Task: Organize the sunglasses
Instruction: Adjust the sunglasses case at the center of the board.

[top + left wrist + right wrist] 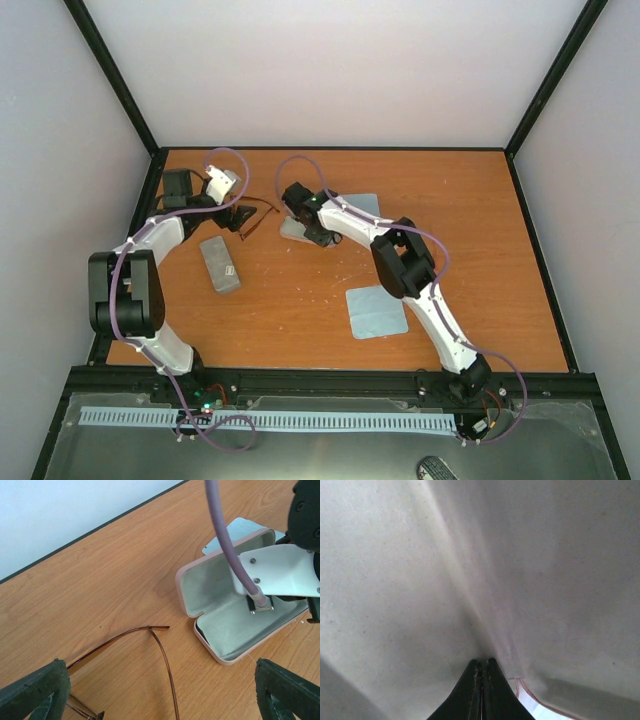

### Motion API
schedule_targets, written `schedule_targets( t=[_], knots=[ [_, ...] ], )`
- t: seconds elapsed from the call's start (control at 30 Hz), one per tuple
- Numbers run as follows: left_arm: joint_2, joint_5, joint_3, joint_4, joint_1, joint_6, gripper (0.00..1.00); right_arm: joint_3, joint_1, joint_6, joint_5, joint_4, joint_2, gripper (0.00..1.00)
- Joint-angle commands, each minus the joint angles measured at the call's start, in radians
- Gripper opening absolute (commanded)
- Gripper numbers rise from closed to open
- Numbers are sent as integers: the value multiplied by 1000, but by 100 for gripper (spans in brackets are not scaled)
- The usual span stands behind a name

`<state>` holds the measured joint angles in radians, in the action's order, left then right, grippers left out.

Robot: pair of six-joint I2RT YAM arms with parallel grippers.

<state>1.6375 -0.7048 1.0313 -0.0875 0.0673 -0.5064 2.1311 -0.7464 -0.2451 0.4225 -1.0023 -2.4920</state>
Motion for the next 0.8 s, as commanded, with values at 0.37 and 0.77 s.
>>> schedule_targets(
  t=[0.37, 0.77],
  knots=[
    [-54, 11, -23, 32, 6, -4, 100, -467, -20, -384, -193, 388, 204, 3],
    [-61, 17, -25, 45, 6, -1, 99, -449, -53, -347, -187, 383, 191, 3]
  ],
)
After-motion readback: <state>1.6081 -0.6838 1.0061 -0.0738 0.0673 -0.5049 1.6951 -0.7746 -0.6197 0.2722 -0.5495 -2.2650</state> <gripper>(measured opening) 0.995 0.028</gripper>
